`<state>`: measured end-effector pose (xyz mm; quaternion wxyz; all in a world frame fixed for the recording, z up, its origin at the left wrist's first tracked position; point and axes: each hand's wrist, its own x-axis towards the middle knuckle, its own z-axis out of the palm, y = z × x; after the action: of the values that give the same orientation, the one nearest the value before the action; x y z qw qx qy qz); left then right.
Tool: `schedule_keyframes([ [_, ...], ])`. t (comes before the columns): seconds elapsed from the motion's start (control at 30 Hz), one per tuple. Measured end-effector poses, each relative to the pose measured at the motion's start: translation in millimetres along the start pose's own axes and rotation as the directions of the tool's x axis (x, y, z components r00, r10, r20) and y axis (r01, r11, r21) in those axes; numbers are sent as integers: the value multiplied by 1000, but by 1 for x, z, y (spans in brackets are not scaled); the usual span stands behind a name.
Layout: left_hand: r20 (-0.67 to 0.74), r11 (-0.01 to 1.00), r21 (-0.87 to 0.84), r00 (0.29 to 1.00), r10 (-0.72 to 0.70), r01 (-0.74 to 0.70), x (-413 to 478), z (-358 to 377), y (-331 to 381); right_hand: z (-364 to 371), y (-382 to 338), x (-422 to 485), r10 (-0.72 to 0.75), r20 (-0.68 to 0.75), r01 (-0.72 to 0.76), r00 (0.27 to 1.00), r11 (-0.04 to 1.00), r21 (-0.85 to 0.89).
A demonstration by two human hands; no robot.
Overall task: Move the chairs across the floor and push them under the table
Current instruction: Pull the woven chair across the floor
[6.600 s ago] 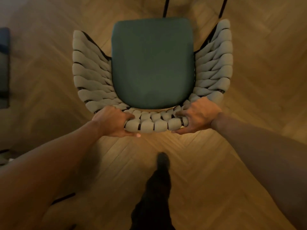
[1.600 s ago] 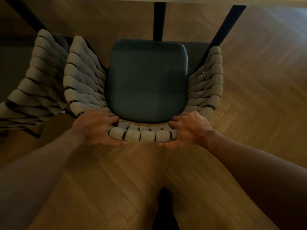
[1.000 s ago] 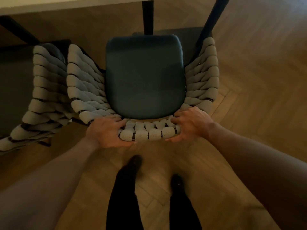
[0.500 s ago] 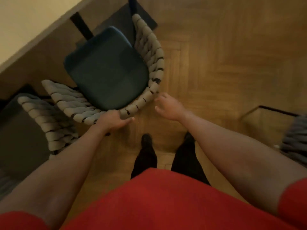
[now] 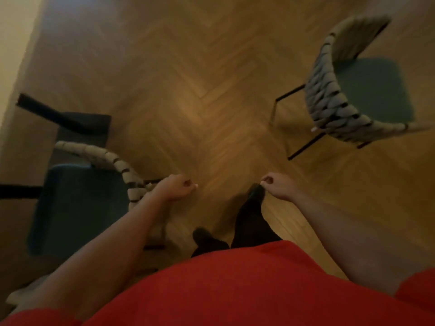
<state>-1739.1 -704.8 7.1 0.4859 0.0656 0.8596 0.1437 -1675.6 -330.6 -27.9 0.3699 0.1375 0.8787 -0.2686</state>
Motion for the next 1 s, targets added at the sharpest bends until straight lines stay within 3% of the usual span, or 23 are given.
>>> schedule_keyframes([
  [0.13,25,980,158,993,119,-121,39,-37,98,-36,71,-7,110,-99,-86,989,971,223],
  [0.23,25,970,196,990,142,-144,67,-56,161,-58,113,-6,187,-94,-145,978,930,339],
  [0.4,78,962,199,981,175,-188,103,-76,255,-106,156,7,204,-34,-176,978,908,380],
  [0.8,134,883,329,942,306,-334,192,-146,386,-205,174,64,240,-149,-138,959,860,492],
  [1.0,209,830,330,892,401,-450,248,-199,429,-232,162,96,334,-217,-150,917,794,589],
])
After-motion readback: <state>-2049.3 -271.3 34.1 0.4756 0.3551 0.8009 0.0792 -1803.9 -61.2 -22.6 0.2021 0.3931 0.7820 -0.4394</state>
